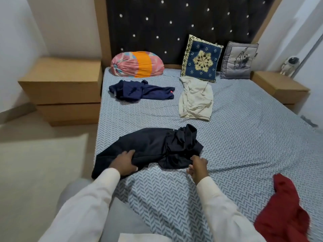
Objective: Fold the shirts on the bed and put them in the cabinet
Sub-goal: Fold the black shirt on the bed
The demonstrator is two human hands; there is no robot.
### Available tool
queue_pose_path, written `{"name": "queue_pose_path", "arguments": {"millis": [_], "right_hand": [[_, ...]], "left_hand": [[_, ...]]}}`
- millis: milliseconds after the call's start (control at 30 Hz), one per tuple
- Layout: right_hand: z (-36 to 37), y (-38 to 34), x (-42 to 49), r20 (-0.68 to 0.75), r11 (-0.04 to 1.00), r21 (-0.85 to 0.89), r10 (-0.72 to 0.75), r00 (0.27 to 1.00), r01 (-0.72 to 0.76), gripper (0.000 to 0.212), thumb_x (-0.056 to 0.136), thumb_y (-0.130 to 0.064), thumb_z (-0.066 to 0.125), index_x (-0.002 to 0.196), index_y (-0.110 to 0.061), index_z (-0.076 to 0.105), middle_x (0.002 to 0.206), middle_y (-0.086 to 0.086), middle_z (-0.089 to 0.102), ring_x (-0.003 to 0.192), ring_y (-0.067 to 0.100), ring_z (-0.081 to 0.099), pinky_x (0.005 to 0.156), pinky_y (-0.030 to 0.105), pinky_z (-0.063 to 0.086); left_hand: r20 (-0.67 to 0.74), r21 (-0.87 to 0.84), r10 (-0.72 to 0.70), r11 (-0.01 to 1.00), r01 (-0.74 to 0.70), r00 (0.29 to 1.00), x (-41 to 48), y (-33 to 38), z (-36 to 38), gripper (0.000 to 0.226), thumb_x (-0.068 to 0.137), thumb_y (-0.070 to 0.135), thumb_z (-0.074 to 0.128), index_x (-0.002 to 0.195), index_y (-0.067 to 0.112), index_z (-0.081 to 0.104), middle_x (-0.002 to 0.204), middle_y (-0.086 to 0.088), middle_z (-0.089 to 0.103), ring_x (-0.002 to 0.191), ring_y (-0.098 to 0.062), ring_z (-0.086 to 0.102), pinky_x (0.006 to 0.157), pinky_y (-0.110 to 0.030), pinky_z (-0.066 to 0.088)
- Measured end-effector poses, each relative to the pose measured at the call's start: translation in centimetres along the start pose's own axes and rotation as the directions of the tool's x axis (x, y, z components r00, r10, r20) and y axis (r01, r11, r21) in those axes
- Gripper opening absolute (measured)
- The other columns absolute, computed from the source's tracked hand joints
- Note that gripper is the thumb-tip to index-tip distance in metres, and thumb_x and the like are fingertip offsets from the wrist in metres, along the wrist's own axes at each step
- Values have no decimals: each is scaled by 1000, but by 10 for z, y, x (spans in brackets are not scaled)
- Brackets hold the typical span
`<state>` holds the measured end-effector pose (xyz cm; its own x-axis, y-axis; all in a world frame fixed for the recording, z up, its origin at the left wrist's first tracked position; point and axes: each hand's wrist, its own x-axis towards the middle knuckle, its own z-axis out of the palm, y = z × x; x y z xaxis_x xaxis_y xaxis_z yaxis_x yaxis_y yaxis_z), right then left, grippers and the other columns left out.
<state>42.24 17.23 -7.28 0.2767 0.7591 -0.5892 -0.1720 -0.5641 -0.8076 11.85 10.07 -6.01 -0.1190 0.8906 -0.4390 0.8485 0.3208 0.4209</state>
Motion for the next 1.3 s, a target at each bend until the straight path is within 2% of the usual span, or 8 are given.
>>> {"name": "queue_pose_path", "arguments": {"millis": [133, 267, 500, 700, 833, 967, 1133, 1300], "right_hand": [[9, 19, 0, 240, 872, -454, -80, 967, 185, 71, 89, -26, 65, 149, -34, 29, 104, 7, 64, 79, 25, 62, 63, 35, 52], [25, 23, 7, 389, 424, -789, -216, 896, 444, 90, 79, -58, 68, 154, -35, 23, 132, 7, 62, 115, 30, 62, 88, 41, 54], [46, -7, 8, 219, 466, -782, -415, 883, 413, 56, 87, -63, 50, 131, -29, 41, 106, 7, 66, 98, 33, 65, 79, 40, 51], [61, -37, 44, 518, 23, -848, -174, 838, 529, 16, 92, -40, 55, 89, -28, 64, 97, 4, 73, 91, 30, 69, 78, 39, 58], [97, -106, 57, 490, 298, -807, -146, 860, 510, 21, 86, -17, 52, 72, -11, 67, 71, 2, 73, 65, 22, 69, 61, 30, 56], [122, -195, 45, 471, 748, -232, -473, 745, 622, 59, 94, -2, 51, 146, -25, 37, 128, -3, 53, 106, 12, 56, 76, 26, 51], [106, -178, 33, 419, 598, -350, -588, 692, 721, 55, 83, -21, 62, 133, -35, 48, 117, 1, 65, 98, 20, 64, 85, 38, 53], [64, -38, 28, 780, 138, -615, -41, 625, 777, 76, 71, -42, 84, 138, -28, 53, 133, 1, 54, 125, 24, 50, 103, 36, 46]], "left_hand": [[-185, 284, 34, 959, 20, 982, -3, -18, 36, 69, 86, 28, 57, 150, 27, 31, 138, -7, 39, 124, -29, 39, 97, -37, 43], [-307, 330, -12, 937, 118, 952, -8, -28, 32, 49, 87, 22, 53, 135, 26, 43, 126, -5, 47, 112, -27, 46, 90, -38, 42], [-491, 149, 12, 986, 70, 871, -4, -44, 35, 18, 89, 17, 42, 103, 19, 53, 100, -7, 56, 89, -32, 53, 72, -41, 42], [-719, -2, 52, 997, -76, 693, -13, -38, 28, 28, 86, 17, 39, 101, 14, 62, 82, -9, 63, 75, -34, 60, 65, -43, 50], [-779, -53, 7, 996, -77, 627, -15, -36, 26, 33, 89, 21, 37, 103, 14, 65, 89, -10, 65, 80, -35, 60, 68, -43, 51], [-822, 16, 54, 997, -73, 566, -8, -43, 27, 34, 91, 28, 37, 105, 14, 64, 97, -9, 59, 85, -33, 54, 72, -43, 49], [-672, 37, -55, 994, 107, 738, 2, -48, 37, 48, 86, 43, 62, 123, 13, 57, 108, -13, 58, 96, -35, 52, 77, -46, 48], [-431, 24, -300, 939, 343, 851, -3, -48, 37, 36, 89, 28, 55, 121, 12, 50, 123, -16, 54, 112, -37, 50, 92, -44, 45]]}}
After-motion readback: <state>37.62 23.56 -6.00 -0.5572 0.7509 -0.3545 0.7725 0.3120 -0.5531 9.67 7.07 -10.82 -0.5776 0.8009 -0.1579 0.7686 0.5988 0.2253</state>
